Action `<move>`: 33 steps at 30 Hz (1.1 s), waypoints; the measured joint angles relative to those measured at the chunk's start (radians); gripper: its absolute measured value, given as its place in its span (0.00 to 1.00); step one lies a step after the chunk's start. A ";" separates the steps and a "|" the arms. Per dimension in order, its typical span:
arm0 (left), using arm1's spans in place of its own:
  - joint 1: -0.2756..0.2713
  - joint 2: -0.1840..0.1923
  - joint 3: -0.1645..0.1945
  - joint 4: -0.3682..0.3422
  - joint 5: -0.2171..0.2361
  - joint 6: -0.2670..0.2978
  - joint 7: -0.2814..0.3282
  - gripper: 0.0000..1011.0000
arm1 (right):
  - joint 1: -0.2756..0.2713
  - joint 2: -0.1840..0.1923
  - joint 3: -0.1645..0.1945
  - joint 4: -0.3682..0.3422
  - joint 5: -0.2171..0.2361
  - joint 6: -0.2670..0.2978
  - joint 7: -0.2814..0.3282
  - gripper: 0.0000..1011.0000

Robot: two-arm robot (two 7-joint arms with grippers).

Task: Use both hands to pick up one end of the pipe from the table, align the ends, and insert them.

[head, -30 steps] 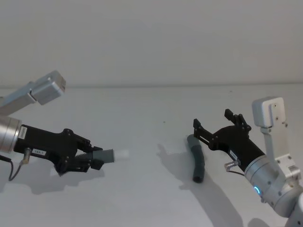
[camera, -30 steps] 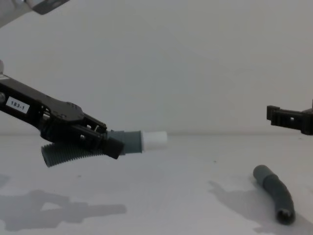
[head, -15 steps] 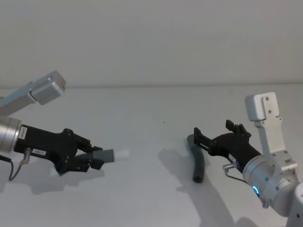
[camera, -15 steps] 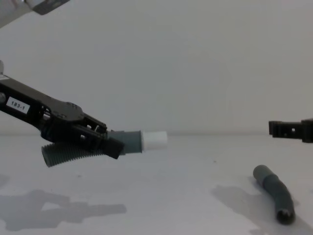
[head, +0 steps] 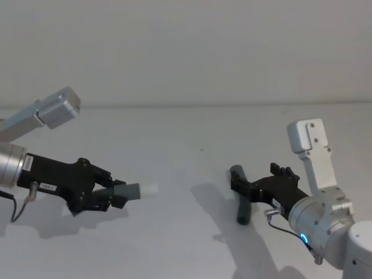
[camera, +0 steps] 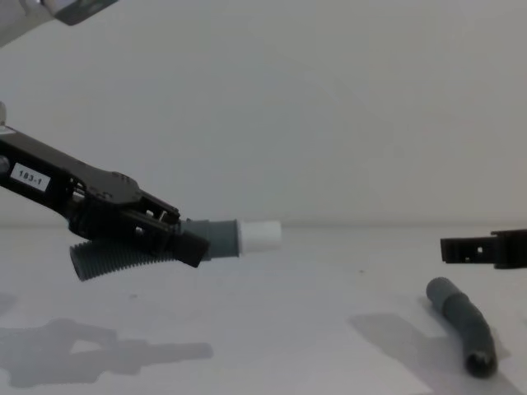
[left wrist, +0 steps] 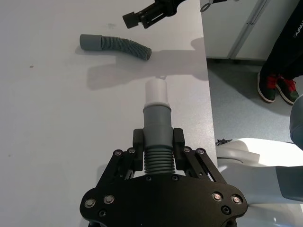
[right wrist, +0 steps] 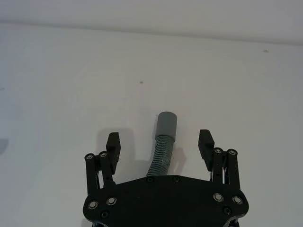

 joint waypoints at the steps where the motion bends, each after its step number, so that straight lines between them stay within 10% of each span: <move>1: 0.000 0.000 0.000 0.000 0.000 0.000 0.000 0.32 | 0.002 -0.001 -0.001 0.001 0.000 0.005 0.000 0.99; 33: 0.000 0.000 0.000 0.000 0.000 0.000 0.000 0.32 | 0.090 0.022 -0.022 0.099 -0.002 0.110 0.090 0.99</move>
